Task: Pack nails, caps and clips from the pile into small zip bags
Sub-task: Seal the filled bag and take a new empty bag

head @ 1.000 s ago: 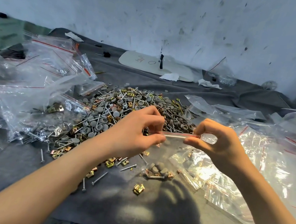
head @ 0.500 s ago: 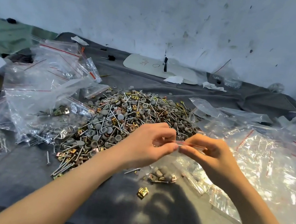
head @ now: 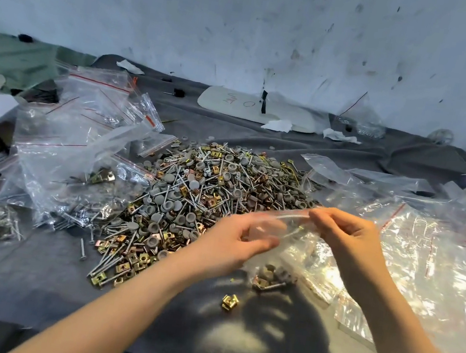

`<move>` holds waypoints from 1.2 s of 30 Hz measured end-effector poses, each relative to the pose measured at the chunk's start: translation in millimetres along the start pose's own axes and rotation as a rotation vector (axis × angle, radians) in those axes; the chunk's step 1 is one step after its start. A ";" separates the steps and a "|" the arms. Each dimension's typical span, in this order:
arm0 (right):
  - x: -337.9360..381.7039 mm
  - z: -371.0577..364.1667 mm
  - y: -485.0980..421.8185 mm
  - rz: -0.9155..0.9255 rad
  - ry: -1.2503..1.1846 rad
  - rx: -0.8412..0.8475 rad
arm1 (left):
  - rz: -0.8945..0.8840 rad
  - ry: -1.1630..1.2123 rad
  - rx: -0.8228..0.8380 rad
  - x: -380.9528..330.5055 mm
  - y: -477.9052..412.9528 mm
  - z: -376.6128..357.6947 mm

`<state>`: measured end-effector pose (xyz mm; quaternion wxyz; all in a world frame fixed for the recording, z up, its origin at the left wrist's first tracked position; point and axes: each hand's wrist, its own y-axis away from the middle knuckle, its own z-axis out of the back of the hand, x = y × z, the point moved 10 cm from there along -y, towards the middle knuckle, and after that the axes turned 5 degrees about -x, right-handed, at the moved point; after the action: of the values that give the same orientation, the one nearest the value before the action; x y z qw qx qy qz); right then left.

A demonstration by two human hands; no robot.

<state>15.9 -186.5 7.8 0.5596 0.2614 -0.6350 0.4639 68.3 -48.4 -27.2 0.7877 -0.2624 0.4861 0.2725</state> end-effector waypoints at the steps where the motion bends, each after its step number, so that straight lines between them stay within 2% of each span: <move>1: -2.4 2.8 1.0 -0.008 -0.024 -0.019 | 0.030 -0.002 -0.018 3.7 -0.7 -0.1; 3: -8.6 17.8 3.4 -0.007 0.011 -0.109 | 0.100 0.098 -0.051 7.2 -1.1 4.4; 5: -12.5 34.2 8.6 0.052 0.335 -0.195 | 0.150 0.286 -0.095 3.0 -1.2 16.8; 6: -17.3 35.3 12.4 0.073 0.515 -0.186 | 0.161 0.347 -0.128 -1.3 -1.4 27.7; 11: -71.1 9.8 34.8 -0.042 0.998 0.102 | 0.159 0.360 -0.330 -13.6 -2.6 119.4; 13: -80.3 9.4 37.9 -0.047 1.100 0.103 | 0.140 0.252 -0.496 -16.6 0.9 174.8; 15: -80.1 8.0 38.0 -0.044 1.097 0.064 | 0.131 0.089 -0.651 -16.0 4.9 225.2; 18: -64.8 12.8 37.9 -0.008 0.934 -0.135 | 0.208 -0.308 -0.910 -10.8 20.4 274.6; 20: -46.9 14.1 37.8 0.058 0.894 -0.233 | 0.068 -0.448 -1.071 -33.1 35.5 269.2; 21: -40.5 11.8 37.5 0.096 0.906 -0.231 | -0.025 -0.480 -1.082 -44.0 38.5 254.6; 23: -41.0 5.9 37.6 0.065 0.971 -0.139 | -0.174 -0.476 -0.989 -56.4 35.8 209.1; 25: -49.8 0.3 39.9 -0.019 1.092 -0.021 | -0.229 -0.390 -0.800 -57.2 30.1 154.5; 28: -53.2 0.4 45.0 -0.029 1.194 0.014 | -0.226 -0.330 -0.420 -47.7 22.6 67.7; 30: -50.1 2.4 46.2 -0.006 1.170 -0.005 | -0.172 -0.333 -0.227 -33.6 18.3 21.7; 33: -35.5 15.9 49.5 0.024 0.921 -0.174 | -0.107 -0.268 -0.098 -19.6 16.5 -18.1; 36: -35.7 24.3 54.5 -0.089 0.514 -0.281 | -0.180 -0.240 -0.124 -28.3 17.8 -29.1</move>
<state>-33.4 -191.1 -41.1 0.7526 0.0830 -0.5185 0.3974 27.3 -60.5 -15.4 0.8437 -0.3185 0.3453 0.2598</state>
